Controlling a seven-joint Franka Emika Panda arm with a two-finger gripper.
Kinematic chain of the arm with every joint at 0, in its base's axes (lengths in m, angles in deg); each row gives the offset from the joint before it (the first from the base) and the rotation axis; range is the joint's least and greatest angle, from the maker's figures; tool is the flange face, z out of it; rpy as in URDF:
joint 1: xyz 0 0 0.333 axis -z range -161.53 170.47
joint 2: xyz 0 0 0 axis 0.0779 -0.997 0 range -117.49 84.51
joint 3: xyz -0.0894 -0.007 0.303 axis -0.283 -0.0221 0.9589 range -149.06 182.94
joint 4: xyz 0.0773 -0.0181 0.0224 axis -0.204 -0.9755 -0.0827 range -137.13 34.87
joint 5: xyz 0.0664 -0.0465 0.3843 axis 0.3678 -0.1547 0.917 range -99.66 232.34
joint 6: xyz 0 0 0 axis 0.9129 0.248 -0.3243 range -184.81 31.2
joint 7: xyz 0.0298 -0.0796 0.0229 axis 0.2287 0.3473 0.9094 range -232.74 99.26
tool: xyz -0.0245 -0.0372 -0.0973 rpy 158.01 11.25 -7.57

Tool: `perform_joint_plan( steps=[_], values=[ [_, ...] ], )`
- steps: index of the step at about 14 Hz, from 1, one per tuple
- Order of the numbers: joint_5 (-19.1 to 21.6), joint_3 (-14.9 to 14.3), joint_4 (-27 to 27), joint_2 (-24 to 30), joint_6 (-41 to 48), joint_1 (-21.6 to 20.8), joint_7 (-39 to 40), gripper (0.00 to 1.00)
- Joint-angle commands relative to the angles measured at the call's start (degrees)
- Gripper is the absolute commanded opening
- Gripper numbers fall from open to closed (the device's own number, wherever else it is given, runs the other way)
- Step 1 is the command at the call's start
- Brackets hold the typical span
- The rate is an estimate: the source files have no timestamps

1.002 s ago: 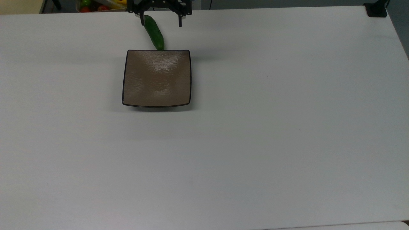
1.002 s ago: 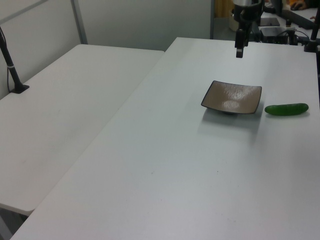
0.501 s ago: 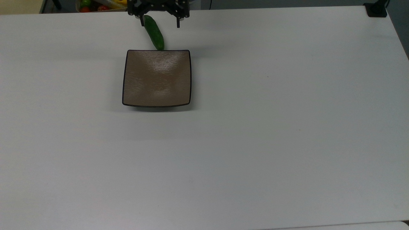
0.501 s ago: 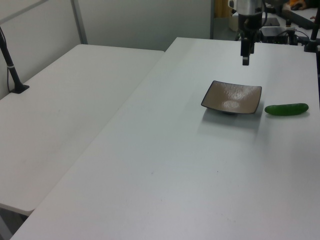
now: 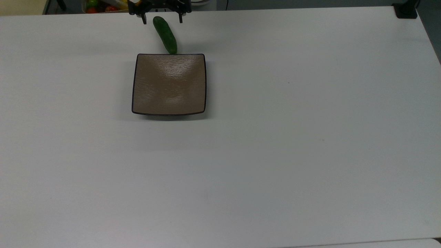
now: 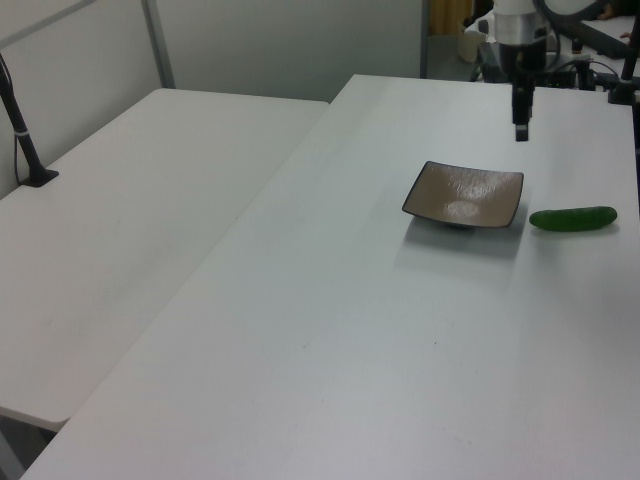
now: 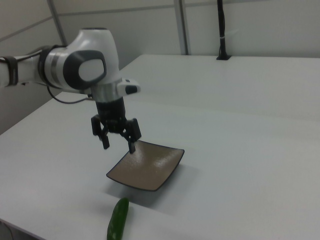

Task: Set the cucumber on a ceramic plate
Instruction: 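Lower the gripper onto the cucumber and close it around the middle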

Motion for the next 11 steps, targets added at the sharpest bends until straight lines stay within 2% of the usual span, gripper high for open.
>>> perform_joint_plan(
  steps=[1,6,8,11],
  values=[
    [0.3,0.2,-9.6,3.3,-6.4,1.8,7.4,1.00],
    [-0.5,0.1,-18.7,4.1,-7.1,3.8,14.4,1.00],
    [-0.9,0.0,-22.7,3.6,-11.2,4.1,14.4,1.00],
    [-1.7,0.0,-23.1,0.0,-13.1,4.1,14.4,1.00]
  ],
)
